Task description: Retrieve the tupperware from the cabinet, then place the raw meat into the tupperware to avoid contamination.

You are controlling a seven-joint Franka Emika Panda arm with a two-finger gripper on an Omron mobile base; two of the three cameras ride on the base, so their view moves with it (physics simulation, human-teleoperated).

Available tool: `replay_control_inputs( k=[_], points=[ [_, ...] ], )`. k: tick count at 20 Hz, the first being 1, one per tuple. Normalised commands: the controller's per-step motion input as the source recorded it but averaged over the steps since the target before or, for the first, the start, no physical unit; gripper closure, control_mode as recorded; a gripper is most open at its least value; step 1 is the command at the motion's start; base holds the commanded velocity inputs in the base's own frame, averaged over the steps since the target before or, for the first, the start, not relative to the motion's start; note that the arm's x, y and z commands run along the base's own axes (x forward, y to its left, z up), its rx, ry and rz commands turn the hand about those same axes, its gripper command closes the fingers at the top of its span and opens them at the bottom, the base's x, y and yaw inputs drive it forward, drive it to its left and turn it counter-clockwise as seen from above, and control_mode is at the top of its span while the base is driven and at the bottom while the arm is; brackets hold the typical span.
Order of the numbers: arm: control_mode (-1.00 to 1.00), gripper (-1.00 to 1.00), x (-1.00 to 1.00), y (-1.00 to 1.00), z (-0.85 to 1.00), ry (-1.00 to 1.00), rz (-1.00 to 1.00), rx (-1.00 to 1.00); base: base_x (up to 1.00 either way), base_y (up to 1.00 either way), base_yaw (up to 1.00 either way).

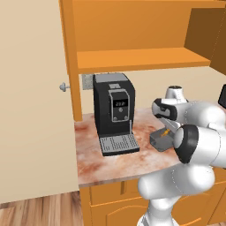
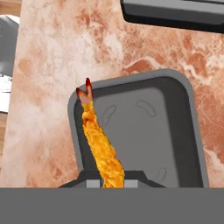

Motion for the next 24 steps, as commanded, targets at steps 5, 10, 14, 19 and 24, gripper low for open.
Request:
replay_control_inputs(
  k=[5, 10, 14, 19, 24],
  points=[
    [-1.00, 1.00, 0.10, 0.00, 0.00, -0.01, -0.01, 0.00, 0.00, 0.00, 0.00],
    [-1.00, 1.00, 0.01, 0.00, -0.03, 0.00, -0.03, 0.00, 0.00, 0.00, 0.00],
    [-1.00, 1.00, 0.02, 0.00, -0.01, -0.01, -0.03, 0.00, 0.00, 0.00, 0.00],
    [-1.00, 1.00, 0.04, 0.00, 0.00, -0.02, -0.02, 0.00, 0.00, 0.00, 0.00],
    [-1.00, -1.00, 0.05, 0.00, 0.00, -0.01, -0.01, 0.00, 0.00, 0.00, 0.00]
  ],
)
